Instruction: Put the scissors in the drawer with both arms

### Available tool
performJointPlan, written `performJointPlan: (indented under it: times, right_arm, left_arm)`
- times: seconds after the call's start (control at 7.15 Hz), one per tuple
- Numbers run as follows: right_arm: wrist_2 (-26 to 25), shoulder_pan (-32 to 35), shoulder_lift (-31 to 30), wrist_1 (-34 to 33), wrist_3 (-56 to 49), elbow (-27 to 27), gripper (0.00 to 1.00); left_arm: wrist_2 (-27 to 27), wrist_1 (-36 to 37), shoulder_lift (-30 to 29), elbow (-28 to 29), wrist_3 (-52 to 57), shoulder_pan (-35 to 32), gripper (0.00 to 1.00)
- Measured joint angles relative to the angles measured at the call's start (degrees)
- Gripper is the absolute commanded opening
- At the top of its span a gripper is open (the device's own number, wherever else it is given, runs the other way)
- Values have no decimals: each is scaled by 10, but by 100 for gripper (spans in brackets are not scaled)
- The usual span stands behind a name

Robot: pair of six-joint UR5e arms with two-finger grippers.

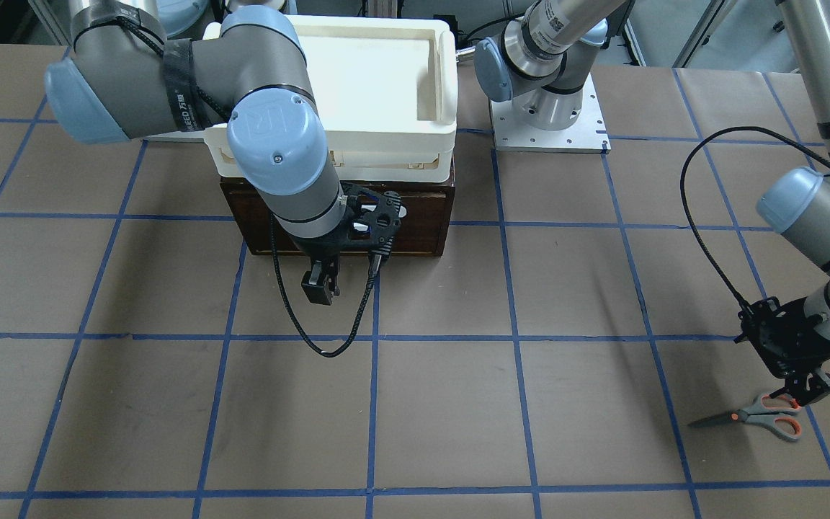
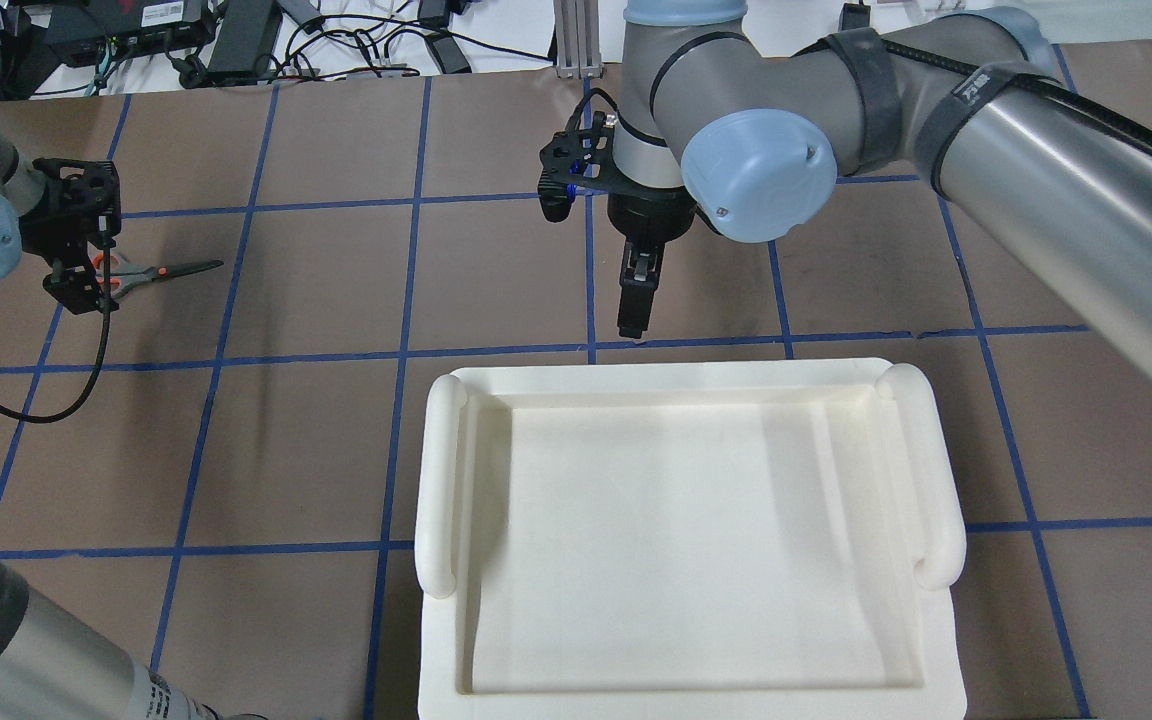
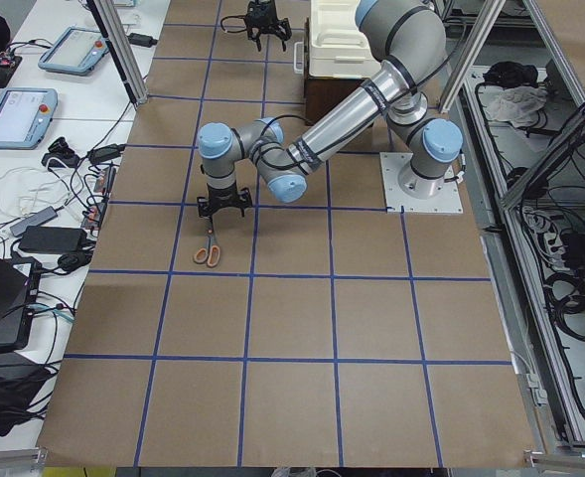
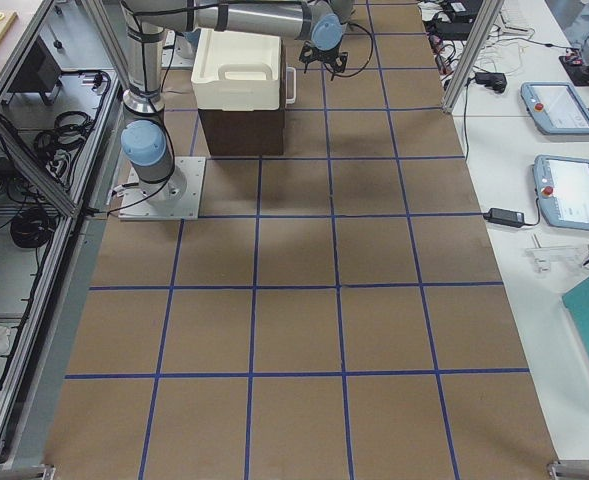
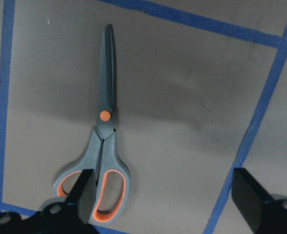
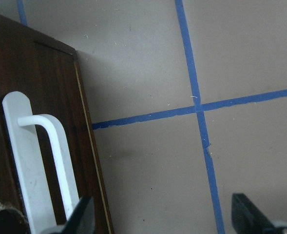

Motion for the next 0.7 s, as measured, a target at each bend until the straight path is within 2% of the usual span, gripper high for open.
performJointPlan:
  times: [0.28, 0.7]
  right_arm:
    - [-17, 0, -2, 9, -41, 14, 100]
    - [-33, 6, -4, 25, -51, 16, 100]
  left_arm:
    - [-3, 5, -40, 37, 49, 0, 100]
    - [-11, 34, -81, 49, 72, 0, 100]
